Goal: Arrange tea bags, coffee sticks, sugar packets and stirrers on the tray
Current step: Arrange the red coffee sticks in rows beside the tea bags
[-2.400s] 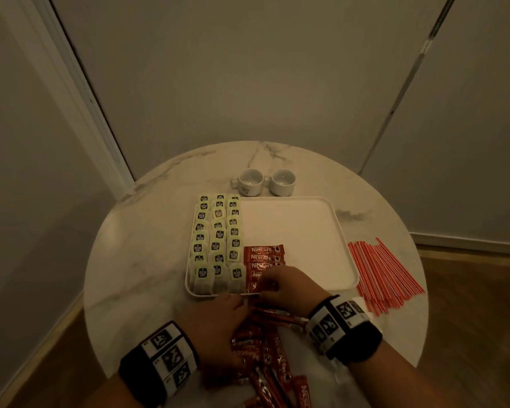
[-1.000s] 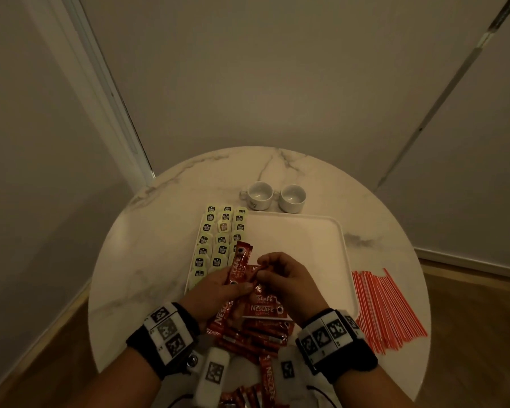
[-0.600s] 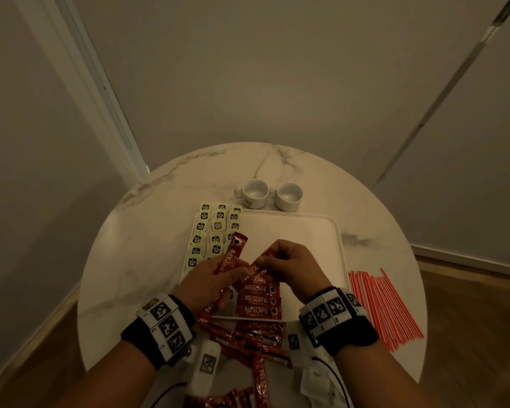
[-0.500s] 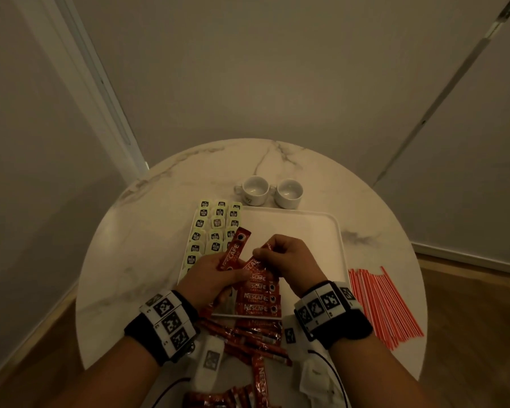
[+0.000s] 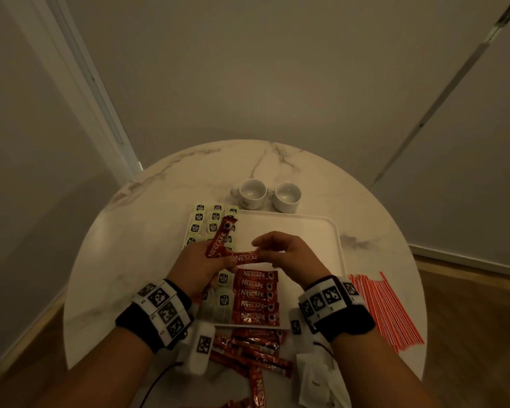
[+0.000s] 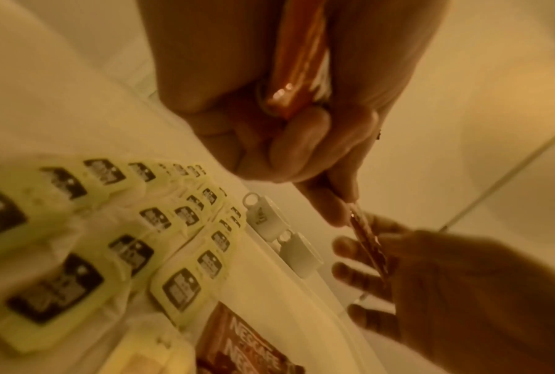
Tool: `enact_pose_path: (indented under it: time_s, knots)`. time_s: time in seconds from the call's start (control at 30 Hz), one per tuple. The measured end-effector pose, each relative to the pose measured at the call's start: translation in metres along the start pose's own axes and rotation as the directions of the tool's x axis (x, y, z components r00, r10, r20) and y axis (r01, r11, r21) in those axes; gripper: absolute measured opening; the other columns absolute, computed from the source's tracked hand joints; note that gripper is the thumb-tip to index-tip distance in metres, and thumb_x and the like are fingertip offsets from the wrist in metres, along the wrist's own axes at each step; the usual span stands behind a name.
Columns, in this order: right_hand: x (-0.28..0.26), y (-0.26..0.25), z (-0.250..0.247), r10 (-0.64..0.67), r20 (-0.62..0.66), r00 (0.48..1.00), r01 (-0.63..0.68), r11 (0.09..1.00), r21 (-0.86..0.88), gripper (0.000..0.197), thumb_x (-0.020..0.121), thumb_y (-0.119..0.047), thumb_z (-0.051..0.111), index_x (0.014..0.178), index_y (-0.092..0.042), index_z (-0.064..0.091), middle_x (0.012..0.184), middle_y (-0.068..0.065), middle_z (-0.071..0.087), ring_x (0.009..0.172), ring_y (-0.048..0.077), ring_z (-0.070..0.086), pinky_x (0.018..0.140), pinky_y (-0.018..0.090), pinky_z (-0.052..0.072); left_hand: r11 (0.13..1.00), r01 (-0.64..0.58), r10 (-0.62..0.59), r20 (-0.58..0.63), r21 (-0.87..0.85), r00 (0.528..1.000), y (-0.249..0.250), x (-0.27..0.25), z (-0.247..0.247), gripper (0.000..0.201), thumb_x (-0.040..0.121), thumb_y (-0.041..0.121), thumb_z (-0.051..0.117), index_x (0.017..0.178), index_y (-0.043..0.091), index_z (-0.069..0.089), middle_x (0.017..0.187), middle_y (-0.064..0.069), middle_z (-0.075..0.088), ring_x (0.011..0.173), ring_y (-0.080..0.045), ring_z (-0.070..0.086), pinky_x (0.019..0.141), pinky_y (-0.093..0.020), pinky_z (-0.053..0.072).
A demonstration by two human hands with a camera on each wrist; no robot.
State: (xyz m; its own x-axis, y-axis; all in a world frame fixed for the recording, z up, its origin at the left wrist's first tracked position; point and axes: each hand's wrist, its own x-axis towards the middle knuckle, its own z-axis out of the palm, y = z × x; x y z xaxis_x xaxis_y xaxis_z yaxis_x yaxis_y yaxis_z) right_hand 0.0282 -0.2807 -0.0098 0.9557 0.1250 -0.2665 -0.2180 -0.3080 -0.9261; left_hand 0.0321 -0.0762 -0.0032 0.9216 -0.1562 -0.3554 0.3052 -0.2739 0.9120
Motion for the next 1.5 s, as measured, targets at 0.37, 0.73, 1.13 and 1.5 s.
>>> enact_pose_path:
  time_s: [0.37, 0.73, 1.13, 1.5]
  knots:
    - [0.055, 0.019, 0.006, 0.184, 0.007, 0.983, -0.147, 0.808, -0.571, 0.013, 0.081, -0.015, 0.071, 0.093, -0.017, 0.076, 0.098, 0.001, 0.071, 0.092, 0.014, 0.062, 0.09, 0.031, 0.051, 0.998, 0.032, -0.037, -0.106, -0.045, 0.994, -0.009, 0.001, -0.018, 0.011, 0.089, 0.013, 0.062, 0.099, 0.017, 0.066, 0.079, -0.007, 0.071, 0.039, -0.014, 0.045, 0.039, -0.023, 0.039]
    - [0.068, 0.04, 0.013, 0.218, 0.013, 0.976, -0.169, 0.791, -0.588, 0.012, 0.08, -0.011, 0.07, 0.089, -0.018, 0.075, 0.096, -0.001, 0.069, 0.089, 0.014, 0.062, 0.085, 0.028, 0.052, 0.995, 0.03, -0.037, -0.071, -0.095, 0.997, -0.018, -0.004, -0.039, 0.012, 0.091, 0.011, 0.06, 0.1, 0.014, 0.067, 0.071, -0.003, 0.067, 0.039, -0.015, 0.041, 0.039, -0.02, 0.035]
    - [0.065, 0.043, 0.014, 0.206, 0.024, 0.978, -0.156, 0.804, -0.574, 0.014, 0.081, -0.013, 0.07, 0.093, -0.02, 0.073, 0.097, -0.005, 0.066, 0.091, 0.012, 0.061, 0.083, 0.025, 0.05, 0.995, 0.045, -0.048, -0.024, -0.09, 0.999, -0.014, -0.002, -0.033, 0.012, 0.092, 0.013, 0.059, 0.101, 0.014, 0.067, 0.072, -0.005, 0.067, 0.038, -0.012, 0.042, 0.038, -0.021, 0.037]
    - [0.033, 0.005, 0.012, 0.042, -0.123, 0.991, -0.049, 0.997, -0.055, 0.012, 0.089, -0.03, 0.065, 0.094, -0.021, 0.072, 0.091, -0.007, 0.071, 0.085, 0.004, 0.064, 0.075, 0.019, 0.05, 0.972, 0.142, -0.105, 0.196, -0.186, 0.975, -0.002, 0.004, -0.011, 0.01, 0.095, 0.008, 0.051, 0.101, 0.006, 0.059, 0.064, -0.005, 0.058, 0.044, -0.016, 0.048, 0.046, -0.027, 0.041]
